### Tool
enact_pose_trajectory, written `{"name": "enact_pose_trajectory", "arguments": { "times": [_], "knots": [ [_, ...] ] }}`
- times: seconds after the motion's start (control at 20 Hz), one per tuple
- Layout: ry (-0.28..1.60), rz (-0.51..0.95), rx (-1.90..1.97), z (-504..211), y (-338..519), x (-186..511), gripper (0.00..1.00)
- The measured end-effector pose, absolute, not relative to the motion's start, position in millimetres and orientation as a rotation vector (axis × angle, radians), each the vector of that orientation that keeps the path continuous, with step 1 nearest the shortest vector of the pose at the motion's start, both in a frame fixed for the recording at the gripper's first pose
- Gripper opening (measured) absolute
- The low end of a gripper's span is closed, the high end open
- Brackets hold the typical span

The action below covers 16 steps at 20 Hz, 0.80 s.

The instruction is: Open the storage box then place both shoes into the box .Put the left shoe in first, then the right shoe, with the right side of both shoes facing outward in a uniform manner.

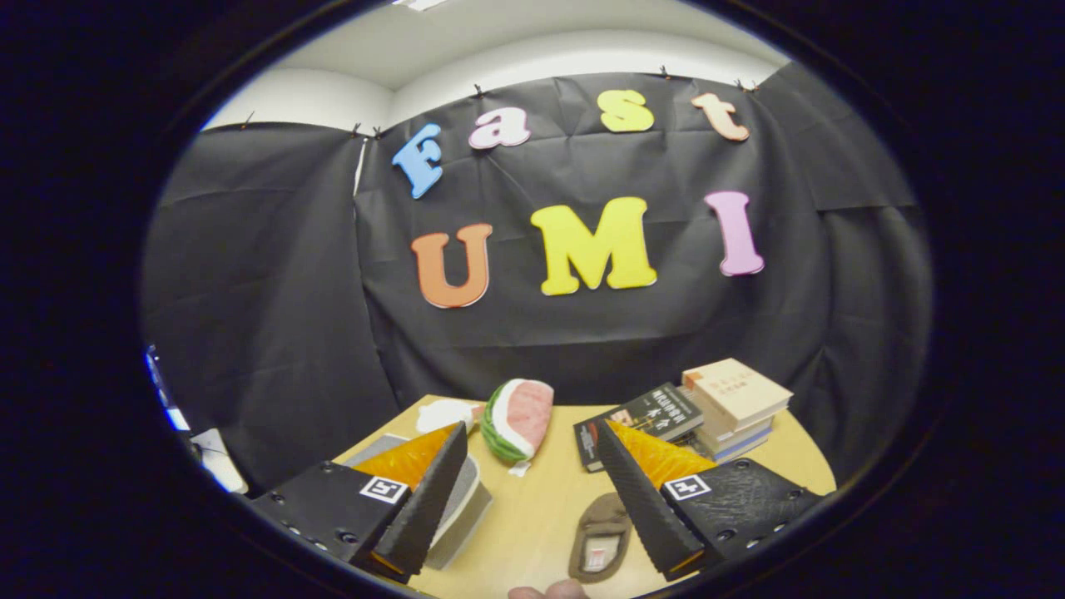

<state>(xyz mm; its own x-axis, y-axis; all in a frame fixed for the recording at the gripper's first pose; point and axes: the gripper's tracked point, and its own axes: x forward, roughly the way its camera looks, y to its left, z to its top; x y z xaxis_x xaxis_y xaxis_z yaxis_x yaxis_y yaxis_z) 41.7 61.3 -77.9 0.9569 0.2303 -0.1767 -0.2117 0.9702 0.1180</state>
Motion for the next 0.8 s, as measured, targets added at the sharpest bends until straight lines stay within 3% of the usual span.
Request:
{"name": "enact_pose_trajectory", "arguments": {
  "times": [0.35, 0.8],
  "knots": [
    [0.400, 0.466, 0.260, -166.3, 136.5, 41.7, 0.95],
    [0.636, 0.526, 0.439, -254.5, 175.4, 45.6, 0.96]
  ]
}}
